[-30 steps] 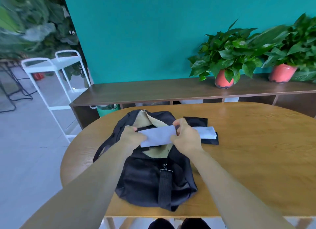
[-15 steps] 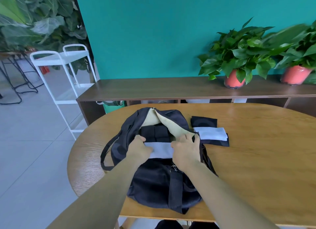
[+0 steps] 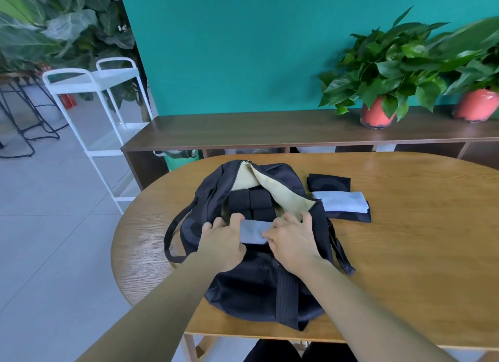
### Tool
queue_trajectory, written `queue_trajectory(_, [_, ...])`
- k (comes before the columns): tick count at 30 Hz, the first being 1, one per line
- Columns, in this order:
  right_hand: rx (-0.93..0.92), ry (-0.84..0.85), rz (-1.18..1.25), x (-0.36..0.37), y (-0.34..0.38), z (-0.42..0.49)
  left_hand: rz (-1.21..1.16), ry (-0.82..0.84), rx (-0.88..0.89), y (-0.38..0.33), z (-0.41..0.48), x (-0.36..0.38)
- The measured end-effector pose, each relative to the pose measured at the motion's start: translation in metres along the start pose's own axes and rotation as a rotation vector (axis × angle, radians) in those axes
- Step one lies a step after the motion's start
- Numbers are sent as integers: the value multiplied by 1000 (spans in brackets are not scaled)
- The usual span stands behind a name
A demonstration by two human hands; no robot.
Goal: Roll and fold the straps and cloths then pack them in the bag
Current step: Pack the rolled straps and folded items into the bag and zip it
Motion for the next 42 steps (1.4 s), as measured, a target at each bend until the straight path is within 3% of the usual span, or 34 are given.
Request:
queue_trajectory(4, [-12, 32, -13, -2, 1, -1, 15, -10, 108, 6, -1, 0])
queue_trajectory(10, [-97, 54, -143, -7, 8, -2, -18, 114, 152, 12, -3, 7])
queue_trajectory(20, [-173, 110, -254, -11, 11, 0, -78, -164, 240, 10, -12, 6])
queue_trajectory(27, [-233, 136, -255, -12, 15, 6, -272, -155, 348, 21, -23, -1])
queue_trajectory(34, [-290, 91, -259, -7, 21, 5, -267, -181, 406, 19, -32, -9])
queue_trajectory(42, [-341, 97, -241, -7, 23, 7, 155, 104, 201, 13, -19, -1])
Point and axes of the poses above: each hand's wrist, its own z-axis towards the middle knuckle, its own x-axis out of the palm, y = z × x, the point moved 5 cm from there along z, towards the middle knuckle, and after that the axes turned 7 degrees about -z, right-handed, at the moved point
